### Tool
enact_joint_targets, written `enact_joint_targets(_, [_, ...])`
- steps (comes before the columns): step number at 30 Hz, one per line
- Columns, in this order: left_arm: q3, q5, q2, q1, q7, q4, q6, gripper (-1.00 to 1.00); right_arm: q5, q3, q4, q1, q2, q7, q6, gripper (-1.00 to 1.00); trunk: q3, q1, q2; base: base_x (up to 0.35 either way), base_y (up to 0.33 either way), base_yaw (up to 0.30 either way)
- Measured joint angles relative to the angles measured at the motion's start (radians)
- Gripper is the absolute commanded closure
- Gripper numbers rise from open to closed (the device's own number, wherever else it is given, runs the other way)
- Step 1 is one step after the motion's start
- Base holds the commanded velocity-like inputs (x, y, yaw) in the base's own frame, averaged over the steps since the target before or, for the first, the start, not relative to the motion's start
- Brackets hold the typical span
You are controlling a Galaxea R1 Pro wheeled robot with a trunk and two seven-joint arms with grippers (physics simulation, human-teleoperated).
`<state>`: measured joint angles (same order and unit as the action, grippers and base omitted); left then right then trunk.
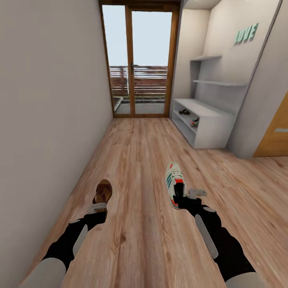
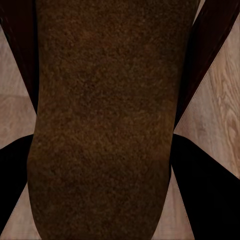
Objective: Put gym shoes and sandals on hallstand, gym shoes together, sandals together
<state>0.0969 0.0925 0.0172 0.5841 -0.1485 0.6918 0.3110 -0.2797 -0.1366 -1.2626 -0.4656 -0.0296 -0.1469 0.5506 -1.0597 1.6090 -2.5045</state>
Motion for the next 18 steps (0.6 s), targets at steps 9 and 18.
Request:
enact_joint_targets(9, [0.000,0.000,0.000,0.000,0.000,0.000,0.000,1.00,0.000,0.000,0.000,0.000,0.000,0.000,0.000,1.00,0.000,0.000,0.000,0.345,0.000,-0.001])
enact_joint_targets(18, [0.000,0.000,0.000,0.000,0.000,0.000,0.000,1.00,0.000,0.000,0.000,0.000,0.000,0.000,-0.001,1.00,0.000,0.000,0.000,0.345,0.000,0.000])
